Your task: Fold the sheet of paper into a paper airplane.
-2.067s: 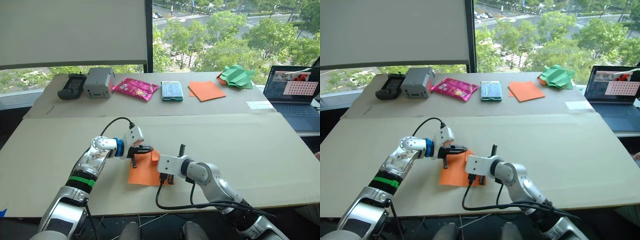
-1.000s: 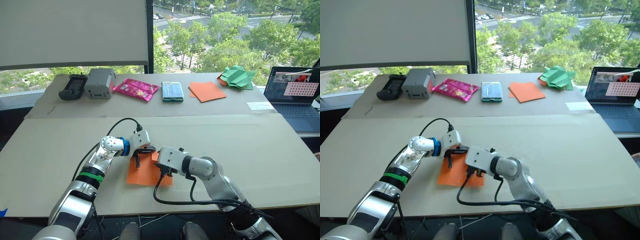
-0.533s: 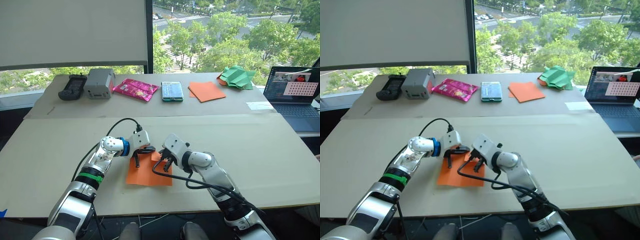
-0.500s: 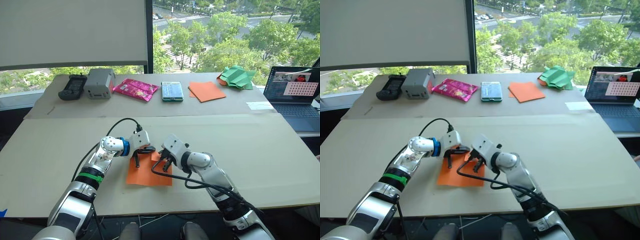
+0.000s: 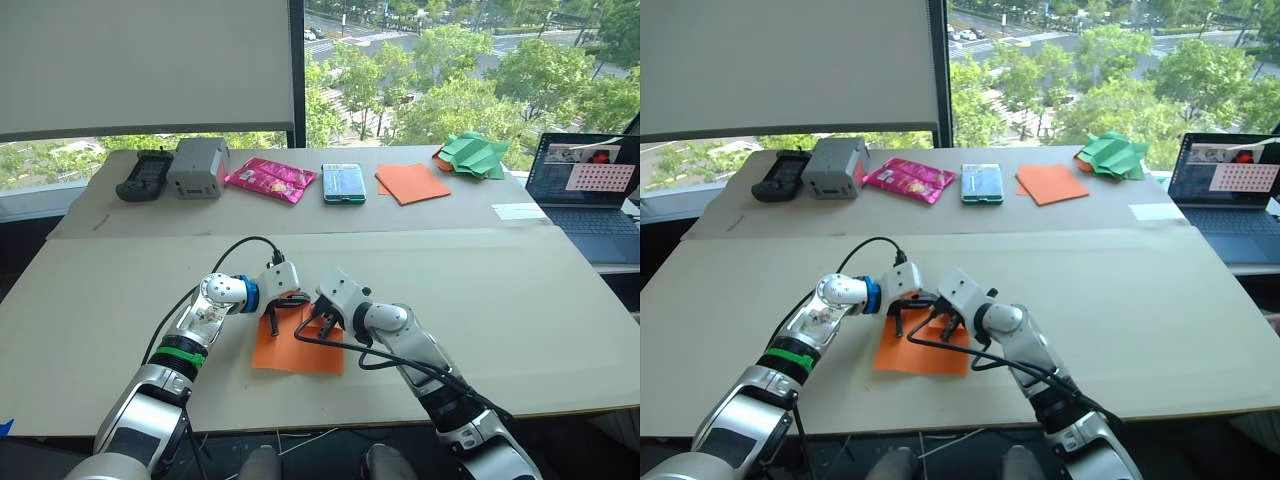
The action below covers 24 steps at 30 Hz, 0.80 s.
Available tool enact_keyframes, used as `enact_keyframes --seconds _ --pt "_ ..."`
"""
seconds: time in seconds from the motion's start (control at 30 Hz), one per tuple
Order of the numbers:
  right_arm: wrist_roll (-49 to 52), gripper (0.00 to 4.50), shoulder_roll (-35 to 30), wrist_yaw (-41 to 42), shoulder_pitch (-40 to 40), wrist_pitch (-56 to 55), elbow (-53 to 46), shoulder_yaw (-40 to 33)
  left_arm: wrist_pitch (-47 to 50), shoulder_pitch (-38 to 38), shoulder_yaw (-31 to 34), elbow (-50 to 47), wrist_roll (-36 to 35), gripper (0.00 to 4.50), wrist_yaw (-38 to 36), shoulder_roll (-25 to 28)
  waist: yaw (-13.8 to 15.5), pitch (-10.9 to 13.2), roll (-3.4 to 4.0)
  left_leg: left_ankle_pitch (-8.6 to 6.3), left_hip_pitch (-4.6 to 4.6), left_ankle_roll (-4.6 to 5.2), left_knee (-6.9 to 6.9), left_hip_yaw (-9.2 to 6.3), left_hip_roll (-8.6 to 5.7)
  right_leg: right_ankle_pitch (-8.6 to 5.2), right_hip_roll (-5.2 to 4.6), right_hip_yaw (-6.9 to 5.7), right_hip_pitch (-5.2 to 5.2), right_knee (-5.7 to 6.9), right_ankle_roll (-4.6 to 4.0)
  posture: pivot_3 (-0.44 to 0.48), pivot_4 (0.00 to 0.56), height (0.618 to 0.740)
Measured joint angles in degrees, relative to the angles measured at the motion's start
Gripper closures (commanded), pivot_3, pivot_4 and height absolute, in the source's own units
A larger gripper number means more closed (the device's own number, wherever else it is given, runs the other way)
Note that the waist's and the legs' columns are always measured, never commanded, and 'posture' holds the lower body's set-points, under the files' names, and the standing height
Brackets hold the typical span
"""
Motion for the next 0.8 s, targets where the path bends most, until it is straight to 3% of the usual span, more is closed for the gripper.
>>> enact_keyframes --seconds 0.8 --pt "-0.02 4.46 -3.85 0.01 4.14 4.11 -6.29 2.00 -1.04 0.42 -0.07 0.42 0.22 4.47 0.17 0.13 0.07 -0.61 0.31 -0.21 0.09 -0.33 0.03 0.00 0.00 -0.05 -0.01 -0.01 0.04 -0.13 0.01 0.000 0.150 0.706"
